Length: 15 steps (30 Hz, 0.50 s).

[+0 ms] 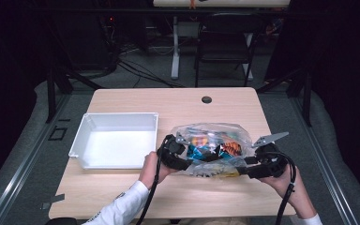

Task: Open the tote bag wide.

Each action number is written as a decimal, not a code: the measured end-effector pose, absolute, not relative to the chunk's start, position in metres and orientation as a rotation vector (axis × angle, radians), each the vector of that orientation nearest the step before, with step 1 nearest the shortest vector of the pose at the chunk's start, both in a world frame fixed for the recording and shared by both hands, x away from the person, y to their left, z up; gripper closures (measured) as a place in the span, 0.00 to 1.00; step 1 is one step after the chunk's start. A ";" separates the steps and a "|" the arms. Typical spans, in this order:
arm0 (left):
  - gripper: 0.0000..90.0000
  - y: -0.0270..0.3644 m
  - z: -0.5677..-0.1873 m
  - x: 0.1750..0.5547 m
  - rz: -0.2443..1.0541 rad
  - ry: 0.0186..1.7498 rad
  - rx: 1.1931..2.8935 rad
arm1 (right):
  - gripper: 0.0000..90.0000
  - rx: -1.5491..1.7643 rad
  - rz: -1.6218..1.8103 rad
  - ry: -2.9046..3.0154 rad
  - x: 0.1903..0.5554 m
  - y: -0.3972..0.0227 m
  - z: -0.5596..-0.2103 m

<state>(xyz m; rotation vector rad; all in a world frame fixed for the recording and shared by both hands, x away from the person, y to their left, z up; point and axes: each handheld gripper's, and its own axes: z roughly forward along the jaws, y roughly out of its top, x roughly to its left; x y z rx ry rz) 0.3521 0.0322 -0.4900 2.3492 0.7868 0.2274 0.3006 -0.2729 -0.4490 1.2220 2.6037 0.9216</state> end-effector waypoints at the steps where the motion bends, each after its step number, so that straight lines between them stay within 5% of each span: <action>1: 0.51 0.033 -0.486 0.351 0.236 0.780 2.336 | 0.52 1.235 0.914 2.588 0.303 -0.273 -0.449; 6: 0.51 0.024 -0.471 0.348 0.240 0.713 2.305 | 0.53 1.229 0.864 2.551 0.319 -0.266 -0.459; 11: 0.58 0.011 -0.496 0.355 0.236 0.747 2.417 | 0.66 1.286 0.760 2.494 0.341 -0.262 -0.484; 15: 0.59 0.013 -0.513 0.359 0.201 0.755 2.484 | 0.59 1.322 0.727 2.511 0.347 -0.266 -0.499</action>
